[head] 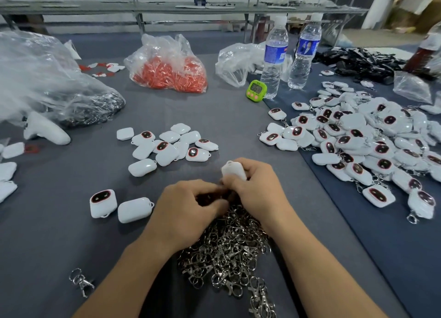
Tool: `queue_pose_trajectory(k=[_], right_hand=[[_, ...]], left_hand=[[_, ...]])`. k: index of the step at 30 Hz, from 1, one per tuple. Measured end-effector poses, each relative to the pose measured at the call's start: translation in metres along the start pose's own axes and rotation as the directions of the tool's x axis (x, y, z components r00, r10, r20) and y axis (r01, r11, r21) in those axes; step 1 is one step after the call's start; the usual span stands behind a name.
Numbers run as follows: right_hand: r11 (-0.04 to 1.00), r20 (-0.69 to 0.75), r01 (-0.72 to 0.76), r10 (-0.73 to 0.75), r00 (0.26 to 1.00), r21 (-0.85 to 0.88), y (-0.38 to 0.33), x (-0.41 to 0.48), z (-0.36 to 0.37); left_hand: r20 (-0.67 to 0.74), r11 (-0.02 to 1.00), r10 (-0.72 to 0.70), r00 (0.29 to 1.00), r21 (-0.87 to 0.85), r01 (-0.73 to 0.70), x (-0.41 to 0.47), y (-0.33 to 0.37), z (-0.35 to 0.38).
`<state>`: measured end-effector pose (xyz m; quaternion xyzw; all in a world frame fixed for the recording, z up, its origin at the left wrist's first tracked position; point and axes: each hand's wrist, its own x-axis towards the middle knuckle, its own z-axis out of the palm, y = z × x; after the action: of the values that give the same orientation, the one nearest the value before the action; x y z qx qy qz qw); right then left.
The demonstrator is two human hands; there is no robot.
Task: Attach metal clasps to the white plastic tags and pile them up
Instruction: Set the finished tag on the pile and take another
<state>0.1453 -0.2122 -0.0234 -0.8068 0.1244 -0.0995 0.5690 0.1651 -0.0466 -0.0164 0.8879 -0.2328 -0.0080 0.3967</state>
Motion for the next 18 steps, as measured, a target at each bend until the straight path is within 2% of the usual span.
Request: queue_pose_trajectory(k=[2, 5, 10, 15, 17, 18], right_hand=[[0.995, 0.012, -0.058, 0.057, 0.998, 0.076, -0.002, 0.0009, -0.0008], [0.974, 0.051, -0.116, 0.108, 0.993, 0.196, -0.0052, -0.0005, -0.0008], [0.958, 0.074, -0.125, 0.11, 0.991, 0.259, -0.0047, -0.0001, -0.002], [0.92, 0.086, -0.128, 0.103, 0.991, 0.371, -0.0057, -0.0017, -0.0038], [0.907, 0.092, -0.141, 0.113, 0.989, 0.397, -0.0084, -0.0041, -0.0051], [0.904, 0.091, -0.149, 0.123, 0.988, 0.4, -0.0102, -0.0051, -0.0052]], left_hand=[[0.17, 0.999, 0.029, 0.985, 0.037, -0.036, -0.0008, 0.0027, 0.0003], [0.25, 0.997, 0.069, 0.966, 0.009, -0.074, -0.0012, 0.0053, 0.0025], [0.127, 0.997, 0.061, 0.99, -0.058, -0.054, -0.0036, 0.005, 0.0066], [-0.079, 0.992, -0.005, 0.997, -0.126, -0.005, -0.0055, 0.0062, 0.0042], [-0.098, 0.987, -0.026, 0.995, -0.16, 0.01, -0.0039, 0.0053, 0.0008], [-0.063, 0.985, -0.033, 0.997, -0.17, 0.022, -0.0036, 0.0059, -0.0015]])
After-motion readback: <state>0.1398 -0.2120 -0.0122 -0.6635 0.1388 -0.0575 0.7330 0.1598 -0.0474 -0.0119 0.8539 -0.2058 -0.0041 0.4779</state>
